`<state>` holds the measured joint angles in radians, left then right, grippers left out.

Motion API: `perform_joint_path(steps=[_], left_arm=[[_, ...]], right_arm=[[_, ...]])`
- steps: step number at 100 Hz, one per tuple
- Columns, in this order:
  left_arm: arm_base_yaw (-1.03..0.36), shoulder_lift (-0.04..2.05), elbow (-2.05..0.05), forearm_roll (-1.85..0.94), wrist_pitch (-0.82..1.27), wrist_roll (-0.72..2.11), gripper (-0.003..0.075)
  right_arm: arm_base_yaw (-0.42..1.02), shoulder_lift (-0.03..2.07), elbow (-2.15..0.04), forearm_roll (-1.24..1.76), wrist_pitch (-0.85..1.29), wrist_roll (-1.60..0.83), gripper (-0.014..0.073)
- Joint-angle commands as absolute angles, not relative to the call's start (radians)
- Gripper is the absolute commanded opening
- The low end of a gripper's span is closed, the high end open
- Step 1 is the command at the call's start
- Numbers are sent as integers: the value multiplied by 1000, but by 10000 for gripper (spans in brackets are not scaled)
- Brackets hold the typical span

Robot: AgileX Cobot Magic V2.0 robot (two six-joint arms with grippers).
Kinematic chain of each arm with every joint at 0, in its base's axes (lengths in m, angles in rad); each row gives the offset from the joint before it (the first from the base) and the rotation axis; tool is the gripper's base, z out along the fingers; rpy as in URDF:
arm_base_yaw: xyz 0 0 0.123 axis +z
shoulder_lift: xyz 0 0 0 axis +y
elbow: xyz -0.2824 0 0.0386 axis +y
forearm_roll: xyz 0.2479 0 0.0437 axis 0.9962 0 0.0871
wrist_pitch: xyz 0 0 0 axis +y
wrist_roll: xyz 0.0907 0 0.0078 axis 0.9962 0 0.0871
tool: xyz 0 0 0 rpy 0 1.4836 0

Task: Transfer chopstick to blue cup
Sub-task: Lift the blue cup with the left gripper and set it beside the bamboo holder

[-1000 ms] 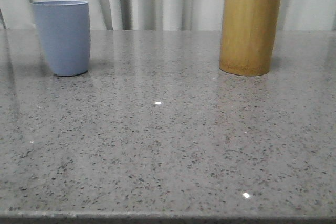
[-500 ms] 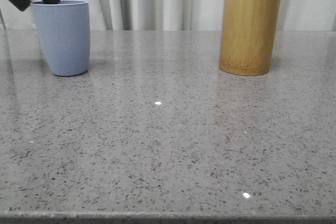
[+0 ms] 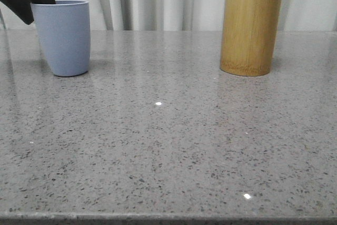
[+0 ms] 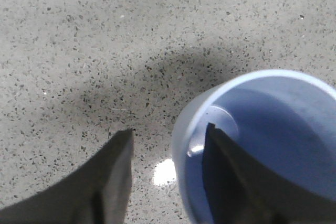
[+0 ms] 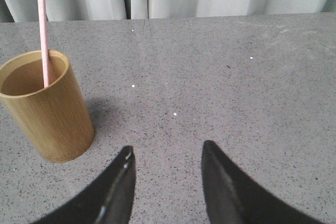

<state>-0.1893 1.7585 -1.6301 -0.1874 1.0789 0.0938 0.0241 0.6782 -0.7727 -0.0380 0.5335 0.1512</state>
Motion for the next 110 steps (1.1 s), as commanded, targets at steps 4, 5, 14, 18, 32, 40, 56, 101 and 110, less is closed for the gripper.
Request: perform_joint_path(steps=[4, 5, 14, 18, 32, 40, 56, 101, 110], left_arm=[[-197, 1713, -1667, -199, 1053, 84, 171], [-197, 1713, -1667, -199, 1053, 84, 167], [-197, 1713, -1667, -199, 1053, 84, 118], [-197, 1713, -1667, -199, 1053, 84, 102], [-197, 1713, -1667, -199, 1053, 84, 64], [-197, 1713, -1667, -199, 1053, 84, 50], [-197, 1713, -1678, -214, 1053, 84, 40], [-203, 1713, -1756, -300, 1055, 84, 40], [-233, 1713, -1772, -304, 1040, 90, 40]], right_arm=[[20, 685, -809, -40, 450, 148, 325], [20, 685, -809, -40, 450, 148, 325], [20, 685, -809, -40, 450, 148, 325], [20, 685, -809, -40, 450, 148, 325], [20, 685, -809, -40, 450, 148, 325], [20, 685, -809, -40, 450, 148, 325], [20, 685, -809, -40, 450, 148, 325], [20, 685, -809, -40, 450, 148, 325], [20, 685, -809, -40, 450, 148, 325]])
